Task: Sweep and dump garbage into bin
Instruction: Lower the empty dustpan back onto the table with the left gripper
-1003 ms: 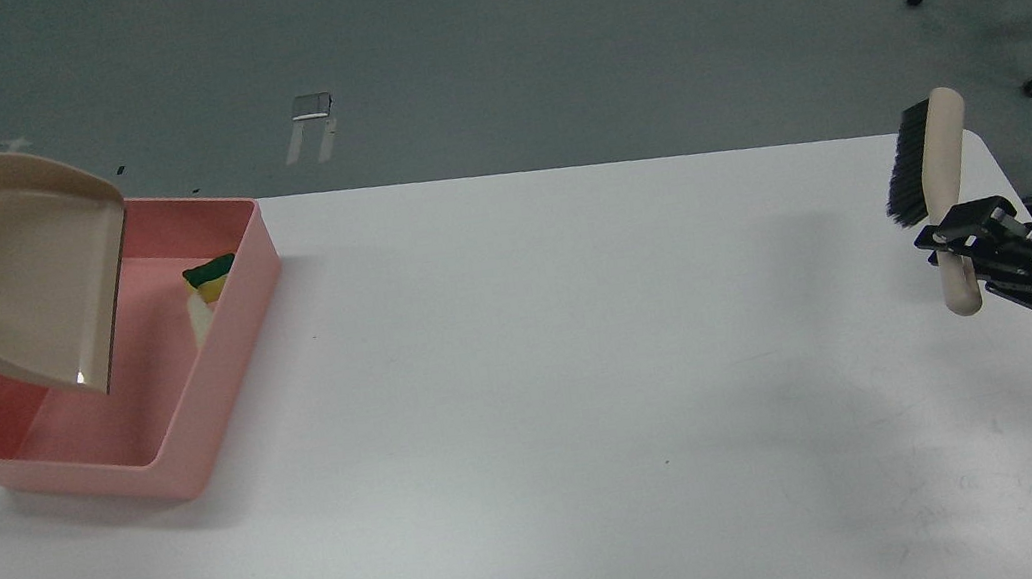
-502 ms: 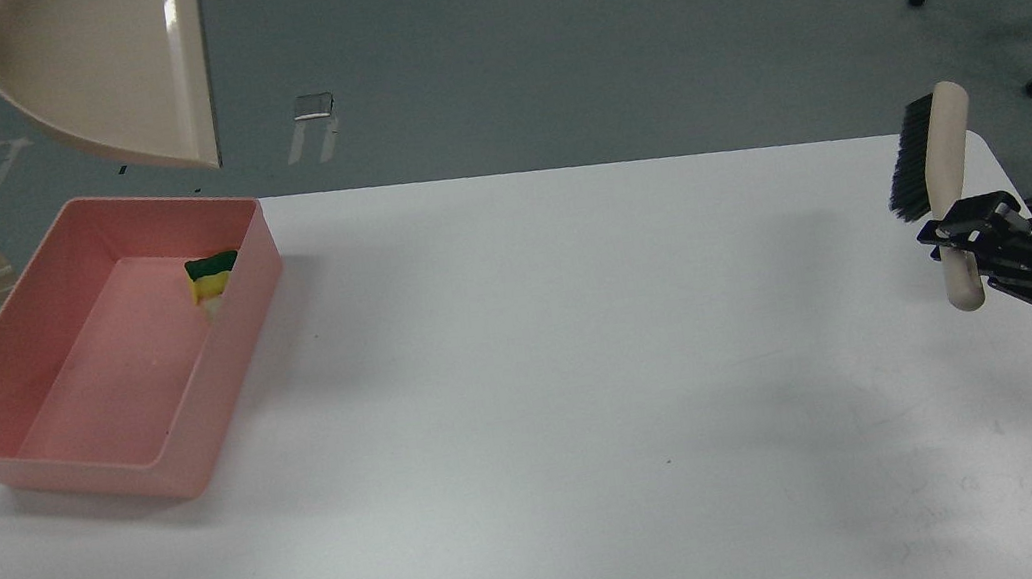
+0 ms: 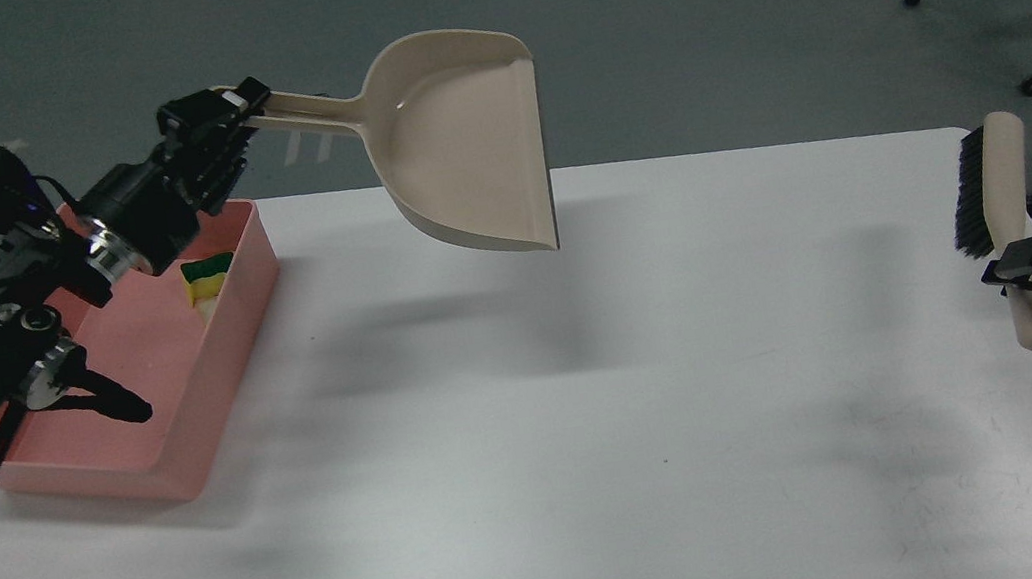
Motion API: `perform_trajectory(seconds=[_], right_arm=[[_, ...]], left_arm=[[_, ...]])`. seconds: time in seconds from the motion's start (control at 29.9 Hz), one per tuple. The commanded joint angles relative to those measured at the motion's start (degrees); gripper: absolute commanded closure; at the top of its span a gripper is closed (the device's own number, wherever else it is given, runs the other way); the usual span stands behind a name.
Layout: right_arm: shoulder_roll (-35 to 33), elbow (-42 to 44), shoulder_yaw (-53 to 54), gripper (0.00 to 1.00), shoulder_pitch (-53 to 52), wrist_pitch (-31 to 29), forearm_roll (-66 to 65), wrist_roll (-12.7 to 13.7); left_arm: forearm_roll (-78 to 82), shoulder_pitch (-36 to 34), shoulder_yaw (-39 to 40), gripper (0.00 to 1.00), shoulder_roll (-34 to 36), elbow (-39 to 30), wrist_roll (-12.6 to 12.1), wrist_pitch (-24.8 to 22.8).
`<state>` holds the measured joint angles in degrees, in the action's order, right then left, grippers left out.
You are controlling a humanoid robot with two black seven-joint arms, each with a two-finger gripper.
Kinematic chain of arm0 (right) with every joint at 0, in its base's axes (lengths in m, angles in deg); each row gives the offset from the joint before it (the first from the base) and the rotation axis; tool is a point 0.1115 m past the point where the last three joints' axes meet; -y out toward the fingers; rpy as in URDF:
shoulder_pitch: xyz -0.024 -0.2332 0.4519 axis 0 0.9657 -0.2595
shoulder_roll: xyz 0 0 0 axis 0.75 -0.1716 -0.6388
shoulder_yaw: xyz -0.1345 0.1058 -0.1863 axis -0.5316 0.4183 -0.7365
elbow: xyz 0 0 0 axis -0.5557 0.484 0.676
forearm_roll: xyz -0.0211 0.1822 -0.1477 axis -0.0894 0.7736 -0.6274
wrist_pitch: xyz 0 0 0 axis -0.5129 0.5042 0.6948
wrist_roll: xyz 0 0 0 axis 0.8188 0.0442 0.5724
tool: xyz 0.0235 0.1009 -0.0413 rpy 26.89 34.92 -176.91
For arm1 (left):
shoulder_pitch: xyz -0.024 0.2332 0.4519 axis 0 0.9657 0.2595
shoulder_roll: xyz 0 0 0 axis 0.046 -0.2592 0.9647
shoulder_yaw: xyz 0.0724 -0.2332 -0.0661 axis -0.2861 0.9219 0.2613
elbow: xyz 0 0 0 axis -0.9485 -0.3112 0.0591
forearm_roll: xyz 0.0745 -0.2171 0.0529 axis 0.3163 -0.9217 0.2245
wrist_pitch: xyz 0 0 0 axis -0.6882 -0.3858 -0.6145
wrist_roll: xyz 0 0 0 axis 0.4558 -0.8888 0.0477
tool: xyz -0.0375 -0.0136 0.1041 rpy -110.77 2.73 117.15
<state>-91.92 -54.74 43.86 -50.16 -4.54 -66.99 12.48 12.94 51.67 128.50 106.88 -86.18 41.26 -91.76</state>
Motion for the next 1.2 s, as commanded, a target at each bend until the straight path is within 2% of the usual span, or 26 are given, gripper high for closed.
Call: perform_trajectory(seconds=[0.0,0.07,0.23,0.67,0.7,0.74,0.97,1.07,1.1,1.17], right_arm=[[-1.81,-0.55,-1.01,1.0,0.66,0.0,-3.6,-0.1],[-2.69,-0.81,-2.49,1.0,0.75,0.0,-4.82,-0.1],[-2.96,-2.56,-6.1,1.0,0.66,0.0,-6.67,-0.1],[-4.19,-4.06,-9.45,1.0,0.49,0.0,-7.29,-0.1],[-4.19,-4.06,-9.62,1.0,0.57,0.0,-7.29,-0.1],[-4.19,-4.06,-9.97,1.0,0.49,0.0,-7.29,-0.1],[-3.93,-4.85,-11.47,1.0,0.4,0.0,-7.29,-0.19],[-3.4,-5.03,-11.38,1.0,0.4,0.0,-7.29,-0.19],[-3.31,-5.03,-11.38,1.0,0.31,0.0,-7.29,-0.19],[-3.22,-5.03,-11.29,1.0,0.14,0.0,-7.29,-0.19]], left_arm=[[0.04,-0.78,-6.53,1.0,-5.13,0.62,-0.95,3.21],[0.04,-1.04,-10.74,1.0,-8.9,1.05,-1.12,6.28],[-0.04,-0.61,-17.16,1.0,-14.44,1.14,-1.91,8.67],[-0.57,2.73,-17.71,0.99,-12.34,1.67,-2.0,9.37],[-0.66,2.73,-17.7,0.91,-12.34,1.67,-2.18,9.37],[-0.66,2.73,-17.62,0.88,-12.34,1.67,-2.18,9.37],[-1.01,2.82,-16.83,0.78,-11.73,1.76,-3.32,9.46],[-1.1,2.82,-16.74,0.44,-11.55,1.76,-3.41,9.9],[-1.1,2.82,-16.82,0.38,-11.46,1.67,-3.41,10.16],[-1.1,2.82,-16.83,0.34,-11.2,1.67,-3.41,10.08]])
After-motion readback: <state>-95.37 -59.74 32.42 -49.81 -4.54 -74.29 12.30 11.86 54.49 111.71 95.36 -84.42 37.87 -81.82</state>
